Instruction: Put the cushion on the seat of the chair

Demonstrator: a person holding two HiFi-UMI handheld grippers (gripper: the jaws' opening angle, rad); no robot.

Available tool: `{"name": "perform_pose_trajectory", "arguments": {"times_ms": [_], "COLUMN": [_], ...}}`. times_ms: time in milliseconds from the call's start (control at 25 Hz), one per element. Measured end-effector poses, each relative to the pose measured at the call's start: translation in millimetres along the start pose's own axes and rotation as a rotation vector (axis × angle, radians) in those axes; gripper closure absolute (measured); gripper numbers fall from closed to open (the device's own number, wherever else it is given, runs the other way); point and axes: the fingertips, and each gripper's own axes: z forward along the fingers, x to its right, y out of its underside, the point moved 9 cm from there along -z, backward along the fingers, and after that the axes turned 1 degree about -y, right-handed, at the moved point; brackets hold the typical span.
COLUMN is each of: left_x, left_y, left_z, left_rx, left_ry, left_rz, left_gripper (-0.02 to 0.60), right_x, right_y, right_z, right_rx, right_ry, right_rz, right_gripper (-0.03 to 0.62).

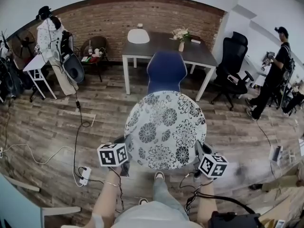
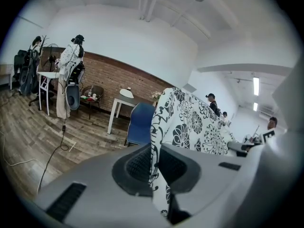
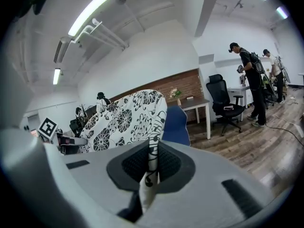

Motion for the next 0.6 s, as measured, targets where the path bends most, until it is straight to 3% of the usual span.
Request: {"name": "perform_pose_trajectory", "arguments": {"times_ms": [600], "left_x": [6.0], "left_y": [-110.9], "left_z": [168.1], "left_rx": [0.006], "left_ry": [-0.036], "left_rz": [-0.024], "left_gripper": [0.568], "right_x": [92.9], "right_y": [-111.6], "right_z": [164.2], "right_rx": [-0.028], "right_ry": [-0.032], "right_rz": [-0.004], "right_gripper": [0.580]}}
